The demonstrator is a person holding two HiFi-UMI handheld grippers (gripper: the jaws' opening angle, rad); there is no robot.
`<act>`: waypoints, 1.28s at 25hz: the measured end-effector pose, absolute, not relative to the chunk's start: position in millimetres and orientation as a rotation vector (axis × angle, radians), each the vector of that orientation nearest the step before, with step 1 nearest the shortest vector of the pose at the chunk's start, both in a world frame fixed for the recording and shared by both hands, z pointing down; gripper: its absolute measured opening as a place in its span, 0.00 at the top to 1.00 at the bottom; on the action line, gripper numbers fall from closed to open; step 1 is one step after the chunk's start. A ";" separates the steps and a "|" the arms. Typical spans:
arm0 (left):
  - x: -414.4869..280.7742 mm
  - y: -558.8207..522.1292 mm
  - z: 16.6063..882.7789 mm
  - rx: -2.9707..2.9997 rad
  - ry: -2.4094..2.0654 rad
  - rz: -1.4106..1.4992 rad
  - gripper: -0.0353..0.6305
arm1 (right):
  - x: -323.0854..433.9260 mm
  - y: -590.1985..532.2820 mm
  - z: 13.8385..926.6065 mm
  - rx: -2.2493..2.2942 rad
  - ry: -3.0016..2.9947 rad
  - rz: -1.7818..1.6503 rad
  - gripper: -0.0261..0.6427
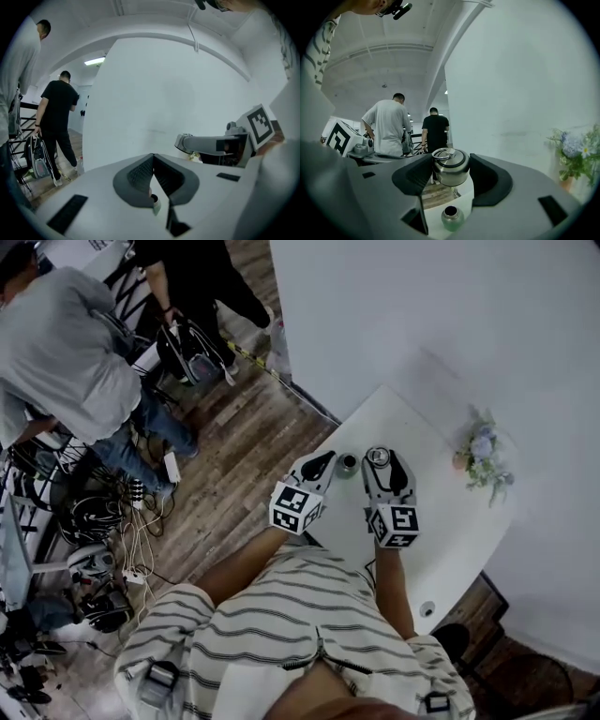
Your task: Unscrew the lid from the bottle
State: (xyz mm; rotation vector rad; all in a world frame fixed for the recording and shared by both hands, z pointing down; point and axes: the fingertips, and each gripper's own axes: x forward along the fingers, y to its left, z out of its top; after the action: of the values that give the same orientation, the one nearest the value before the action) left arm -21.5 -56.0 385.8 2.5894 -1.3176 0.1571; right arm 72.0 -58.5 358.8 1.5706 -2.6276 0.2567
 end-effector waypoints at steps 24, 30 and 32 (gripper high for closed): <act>-30.6 -51.7 318.1 2.650 -1.511 0.125 0.95 | 82.6 -60.4 312.2 1.670 -2.619 0.194 0.57; -25.8 -54.4 311.6 2.663 -1.502 0.124 0.95 | 86.4 -59.7 312.0 1.676 -2.610 0.194 0.57; -24.7 -53.3 311.5 2.670 -1.498 0.131 0.95 | 87.8 -57.3 312.8 1.682 -2.607 0.197 0.57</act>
State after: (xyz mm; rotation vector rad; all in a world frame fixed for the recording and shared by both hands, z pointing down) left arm -24.7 -53.3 311.5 2.6699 -1.4975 0.1313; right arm 87.8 -57.3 312.8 1.6824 -2.6066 0.1975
